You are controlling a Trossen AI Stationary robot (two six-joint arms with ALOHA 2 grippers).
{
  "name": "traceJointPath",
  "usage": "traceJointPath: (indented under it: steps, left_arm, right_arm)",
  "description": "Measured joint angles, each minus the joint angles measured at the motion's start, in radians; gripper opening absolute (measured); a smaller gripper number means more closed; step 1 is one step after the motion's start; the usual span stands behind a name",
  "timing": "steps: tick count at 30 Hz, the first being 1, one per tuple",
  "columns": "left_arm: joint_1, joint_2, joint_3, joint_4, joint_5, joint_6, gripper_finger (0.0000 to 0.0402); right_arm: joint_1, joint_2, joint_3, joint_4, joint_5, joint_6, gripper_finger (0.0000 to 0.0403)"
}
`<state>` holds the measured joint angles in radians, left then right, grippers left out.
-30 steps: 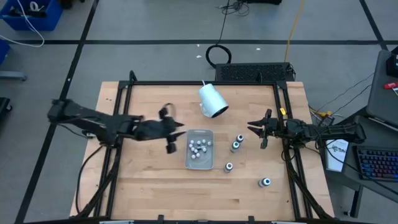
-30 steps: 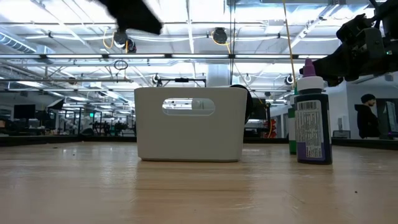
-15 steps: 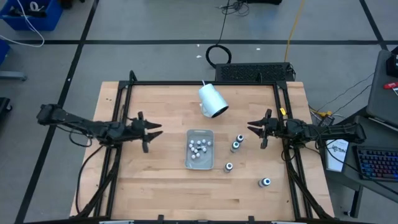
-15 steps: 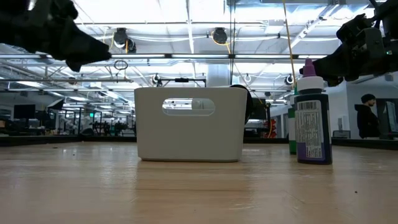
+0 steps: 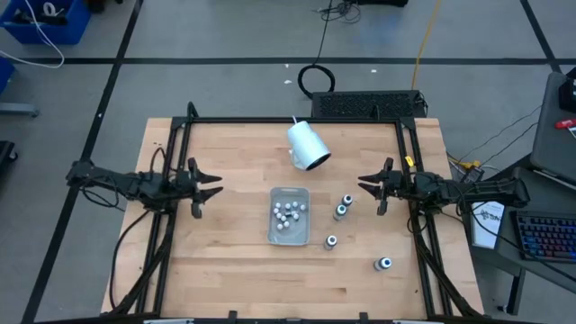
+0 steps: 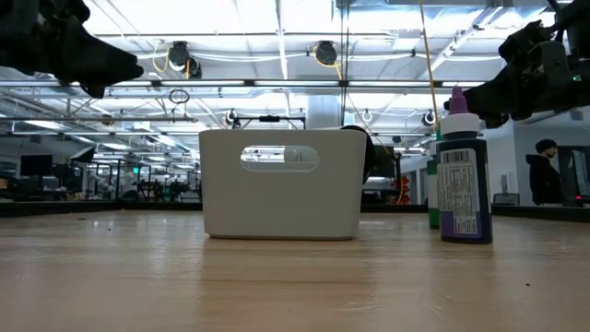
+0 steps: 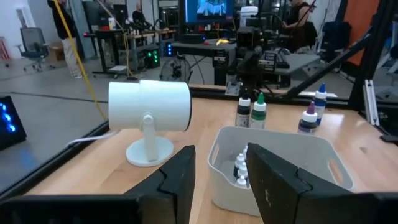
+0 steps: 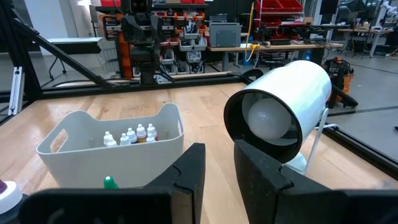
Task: Pick & Place food coloring
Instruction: Put the big black food coloring bottle into the gray bin
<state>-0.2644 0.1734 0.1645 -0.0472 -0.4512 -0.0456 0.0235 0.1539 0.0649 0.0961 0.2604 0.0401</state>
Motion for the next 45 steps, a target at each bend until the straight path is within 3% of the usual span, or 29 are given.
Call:
traceJointPath:
  steps: [11,22,27,31,35,39,42,45]
  left_arm:
    - [0.009,-0.074,-0.116,0.069,0.017,-0.005,0.0147]
    - [0.180,-0.085,-0.124,0.022,0.196,-0.035,0.0147]
    - [0.242,-0.085,-0.124,0.032,0.330,-0.011,0.0148]
    - [0.283,-0.085,-0.124,0.024,0.300,0.003,0.0148]
    - [0.315,-0.085,-0.124,0.022,0.324,-0.011,0.0147]
    - [0.318,-0.078,-0.124,0.017,0.302,-0.036,0.0147]
    - [0.318,-0.069,-0.124,0.019,0.294,-0.058,0.0147]
    - [0.318,-0.069,-0.124,0.020,0.294,-0.062,0.0148]
  right_arm:
    - [0.000,0.000,0.000,0.000,0.000,0.000,0.0077]
    - [0.000,0.000,0.000,0.000,0.000,0.000,0.0077]
    - [0.000,0.000,0.000,0.000,0.000,0.000,0.0077]
    - [0.000,0.000,0.000,0.000,0.000,-0.008,0.0077]
    - [0.000,0.000,0.000,0.005,0.000,-0.178,0.0077]
    - [0.000,0.000,0.000,0.005,0.000,-0.225,0.0077]
    - [0.000,0.000,0.000,0.010,-0.001,-0.195,0.0077]
    - [0.000,0.000,0.000,0.074,-0.002,-0.059,0.0077]
